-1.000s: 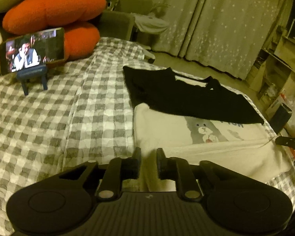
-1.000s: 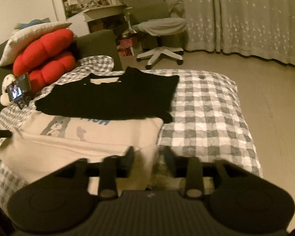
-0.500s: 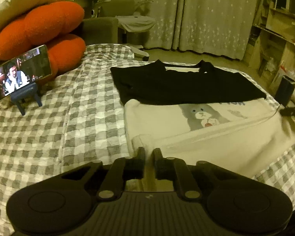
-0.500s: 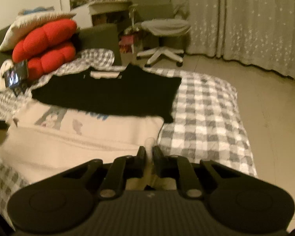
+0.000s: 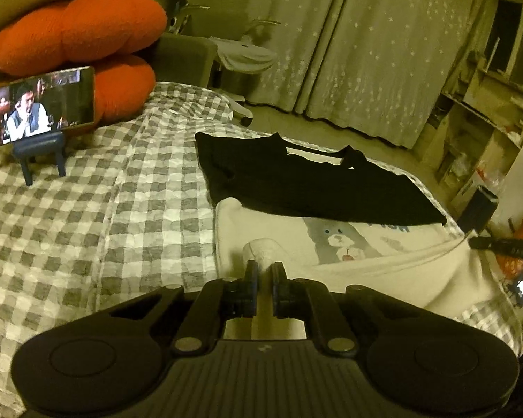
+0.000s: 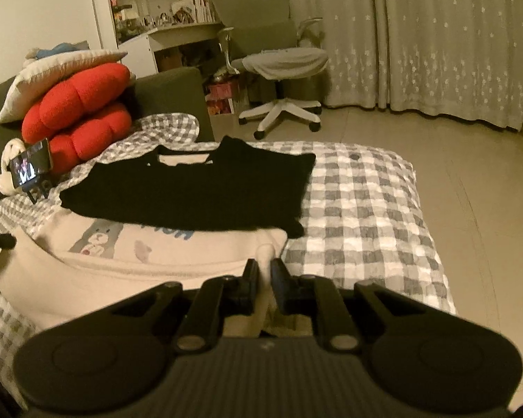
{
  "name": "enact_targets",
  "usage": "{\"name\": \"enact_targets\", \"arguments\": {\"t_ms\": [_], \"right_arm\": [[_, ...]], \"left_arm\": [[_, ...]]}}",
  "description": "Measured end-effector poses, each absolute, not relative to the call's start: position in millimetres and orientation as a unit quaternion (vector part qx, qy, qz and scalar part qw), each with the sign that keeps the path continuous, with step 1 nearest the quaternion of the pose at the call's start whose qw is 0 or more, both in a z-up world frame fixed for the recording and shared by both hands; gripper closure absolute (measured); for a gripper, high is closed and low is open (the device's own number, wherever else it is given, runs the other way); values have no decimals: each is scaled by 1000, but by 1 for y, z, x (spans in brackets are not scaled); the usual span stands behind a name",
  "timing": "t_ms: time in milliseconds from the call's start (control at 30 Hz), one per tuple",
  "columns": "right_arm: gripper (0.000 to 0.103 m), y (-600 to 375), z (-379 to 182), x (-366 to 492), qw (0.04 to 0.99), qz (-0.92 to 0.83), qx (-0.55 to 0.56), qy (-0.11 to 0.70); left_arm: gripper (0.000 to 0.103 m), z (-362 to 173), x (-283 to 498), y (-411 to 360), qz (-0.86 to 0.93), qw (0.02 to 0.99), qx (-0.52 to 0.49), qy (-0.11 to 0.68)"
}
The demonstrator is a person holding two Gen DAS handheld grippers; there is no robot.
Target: Fold clothes
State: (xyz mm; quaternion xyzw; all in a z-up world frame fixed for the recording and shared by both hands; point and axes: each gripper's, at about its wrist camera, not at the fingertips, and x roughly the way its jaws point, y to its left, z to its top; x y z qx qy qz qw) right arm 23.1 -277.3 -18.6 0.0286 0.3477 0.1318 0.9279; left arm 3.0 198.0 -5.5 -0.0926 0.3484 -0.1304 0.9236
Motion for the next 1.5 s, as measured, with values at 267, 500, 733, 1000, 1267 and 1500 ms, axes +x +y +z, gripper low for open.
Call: {"name": "enact_targets", "arguments": {"t_ms": [267, 500, 733, 1000, 1267, 1500], "right_arm": [[84, -270, -24, 22, 924, 130, 0, 359], [83, -262, -32, 23, 915, 138, -29, 377], [92, -261, -26, 21, 925, 132, -34, 354], [92, -265, -13, 15, 939, 134, -16, 316], [93, -273, -9, 15, 941, 138, 11, 310], [93, -272, -9, 14, 943, 130, 3, 306]], "left_arm": [[96, -9, 6, 196, -123, 921, -88, 359], [96, -12, 7, 194, -121, 919, -84, 366], [96, -8, 4, 196, -133, 920, -93, 356], [96, -8, 6, 205, -127, 919, -128, 351], [96, -9, 9, 216, -117, 913, -170, 351], [97, -10, 11, 218, -107, 913, -176, 353]]}}
